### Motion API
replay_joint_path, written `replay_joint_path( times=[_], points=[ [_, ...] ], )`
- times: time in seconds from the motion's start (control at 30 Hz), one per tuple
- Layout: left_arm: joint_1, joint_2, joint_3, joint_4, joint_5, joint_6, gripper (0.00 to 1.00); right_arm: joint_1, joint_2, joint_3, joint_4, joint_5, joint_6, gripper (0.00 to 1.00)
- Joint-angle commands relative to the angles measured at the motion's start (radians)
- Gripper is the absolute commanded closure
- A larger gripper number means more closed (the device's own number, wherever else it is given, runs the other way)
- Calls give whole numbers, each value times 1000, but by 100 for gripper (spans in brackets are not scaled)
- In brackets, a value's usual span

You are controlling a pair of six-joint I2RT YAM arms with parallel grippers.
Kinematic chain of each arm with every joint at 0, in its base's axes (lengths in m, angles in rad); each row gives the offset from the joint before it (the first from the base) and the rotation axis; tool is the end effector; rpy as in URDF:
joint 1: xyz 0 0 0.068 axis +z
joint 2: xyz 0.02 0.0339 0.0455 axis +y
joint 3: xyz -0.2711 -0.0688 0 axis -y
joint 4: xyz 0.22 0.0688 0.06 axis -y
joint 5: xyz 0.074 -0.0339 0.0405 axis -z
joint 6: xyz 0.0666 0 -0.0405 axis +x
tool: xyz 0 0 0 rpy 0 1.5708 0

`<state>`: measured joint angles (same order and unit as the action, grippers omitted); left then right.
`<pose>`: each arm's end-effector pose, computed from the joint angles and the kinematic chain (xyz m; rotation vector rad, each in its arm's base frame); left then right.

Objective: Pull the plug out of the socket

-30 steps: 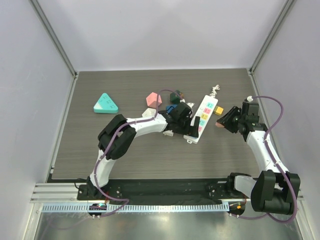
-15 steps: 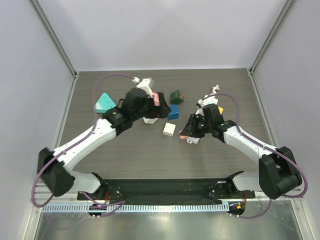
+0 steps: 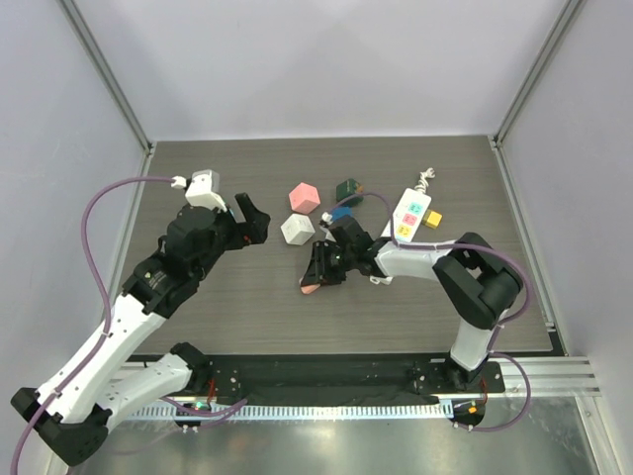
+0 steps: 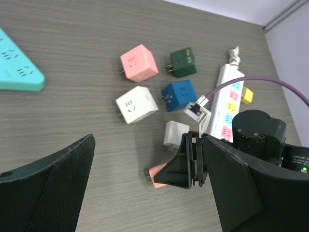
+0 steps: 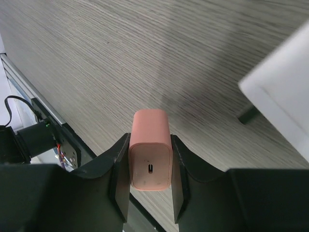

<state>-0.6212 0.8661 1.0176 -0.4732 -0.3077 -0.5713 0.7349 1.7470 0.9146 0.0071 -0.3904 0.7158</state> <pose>0.1607 -0.0902 0.3691 -0.1648 1.9039 -0.5250 0.2441 0.2548 0.1585 -0.2283 2.6265 1.0707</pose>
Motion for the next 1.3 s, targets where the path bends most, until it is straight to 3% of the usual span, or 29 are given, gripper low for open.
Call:
replay_joint_path(
  times=[0.0,0.2,0.27,0.3,0.43,0.6,0.73,0.97,1.1,1.27],
  points=[
    [5,-9,-13,-31,-60,4,7,27,28,82,56,-2,28,89],
    [5,1,-24,-4,-79,-10,5,40,23,50,36,22,27,78],
    [5,14,-24,4,-65,-15,4,40,3,38,16,38,4,66],
    [6,31,-22,11,-59,-22,4,38,0,36,10,39,-7,51],
    [5,65,-24,36,-30,-45,5,38,5,50,-36,24,-45,27],
    [5,74,-25,50,-19,-55,5,40,-27,63,-81,62,-85,14],
    [5,79,-21,51,1,-41,5,38,-87,107,-168,146,-148,8],
    [5,105,-24,91,56,-41,6,-5,-205,178,-338,312,-248,8],
    [-3,199,2,159,195,8,0,-106,-293,178,-404,428,-262,7],
    [-95,353,108,139,193,60,0,-329,-397,133,-481,508,-196,6]
  ],
)
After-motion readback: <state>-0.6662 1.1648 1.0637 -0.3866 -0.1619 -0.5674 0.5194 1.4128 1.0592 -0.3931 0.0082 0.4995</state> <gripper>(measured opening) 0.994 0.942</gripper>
